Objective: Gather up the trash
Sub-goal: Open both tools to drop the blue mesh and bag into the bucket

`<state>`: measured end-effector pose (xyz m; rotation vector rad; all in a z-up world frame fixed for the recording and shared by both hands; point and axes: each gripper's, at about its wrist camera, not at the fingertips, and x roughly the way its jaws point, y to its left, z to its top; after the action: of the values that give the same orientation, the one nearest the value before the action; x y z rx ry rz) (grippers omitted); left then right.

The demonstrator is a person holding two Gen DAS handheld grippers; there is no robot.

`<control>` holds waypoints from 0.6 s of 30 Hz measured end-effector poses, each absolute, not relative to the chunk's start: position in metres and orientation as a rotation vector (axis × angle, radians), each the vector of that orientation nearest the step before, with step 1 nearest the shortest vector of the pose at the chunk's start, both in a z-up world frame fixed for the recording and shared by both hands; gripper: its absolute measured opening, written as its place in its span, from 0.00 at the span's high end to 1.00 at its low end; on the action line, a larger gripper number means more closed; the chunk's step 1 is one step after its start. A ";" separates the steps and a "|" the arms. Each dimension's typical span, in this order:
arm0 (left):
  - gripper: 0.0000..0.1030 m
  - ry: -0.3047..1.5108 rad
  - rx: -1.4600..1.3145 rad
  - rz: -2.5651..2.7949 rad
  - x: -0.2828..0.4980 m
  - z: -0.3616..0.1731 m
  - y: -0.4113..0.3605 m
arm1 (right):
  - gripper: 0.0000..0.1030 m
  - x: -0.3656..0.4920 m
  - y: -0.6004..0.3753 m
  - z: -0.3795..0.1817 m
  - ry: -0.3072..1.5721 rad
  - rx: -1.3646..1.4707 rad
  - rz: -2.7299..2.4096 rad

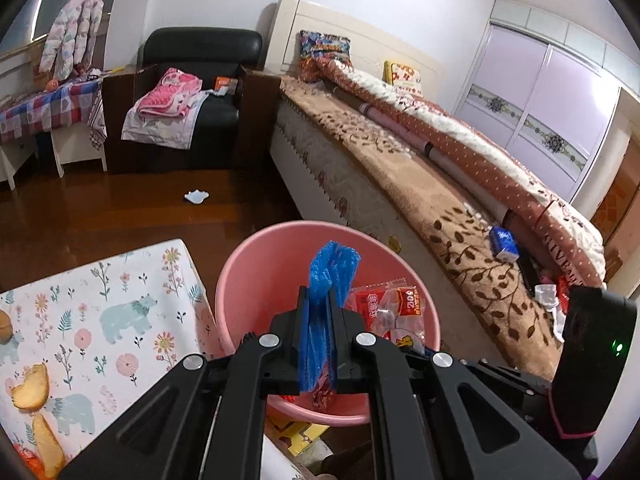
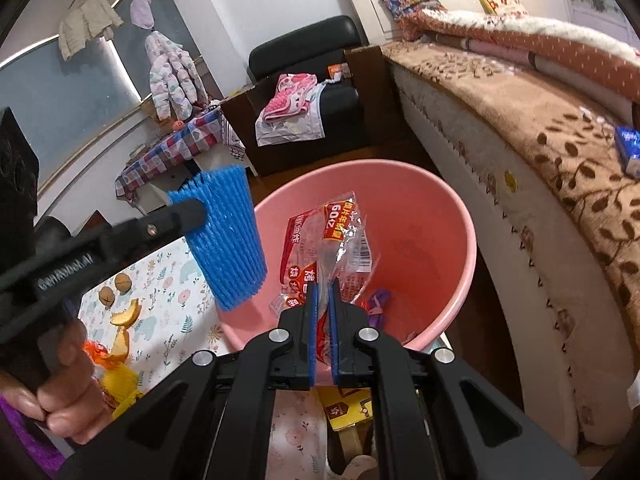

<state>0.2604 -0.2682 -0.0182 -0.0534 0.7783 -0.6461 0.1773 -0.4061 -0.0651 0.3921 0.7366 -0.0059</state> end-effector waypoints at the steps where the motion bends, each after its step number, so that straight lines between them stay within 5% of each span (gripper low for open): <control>1: 0.94 0.785 -0.051 -0.646 0.261 -0.022 -0.269 | 0.85 0.177 -0.406 -0.067 0.739 0.396 -0.004; 4: 0.93 0.795 -0.043 -0.636 0.261 -0.028 -0.268 | 0.70 0.176 -0.407 -0.069 0.737 0.400 -0.004; 6: 0.88 0.803 -0.045 -0.634 0.261 -0.031 -0.266 | 0.70 0.175 -0.406 -0.070 0.738 0.393 -0.011; 10: 0.63 0.804 -0.053 -0.629 0.261 -0.031 -0.262 | 0.69 0.172 -0.405 -0.069 0.735 0.391 -0.014; 18: 0.61 0.785 -0.057 -0.618 0.255 -0.020 -0.254 | 0.69 0.161 -0.397 -0.060 0.718 0.360 -0.019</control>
<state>0.2553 -0.2537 -0.0204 -0.0569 0.7847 -0.6175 0.1612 -0.3970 -0.0599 0.3599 0.7179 -0.0191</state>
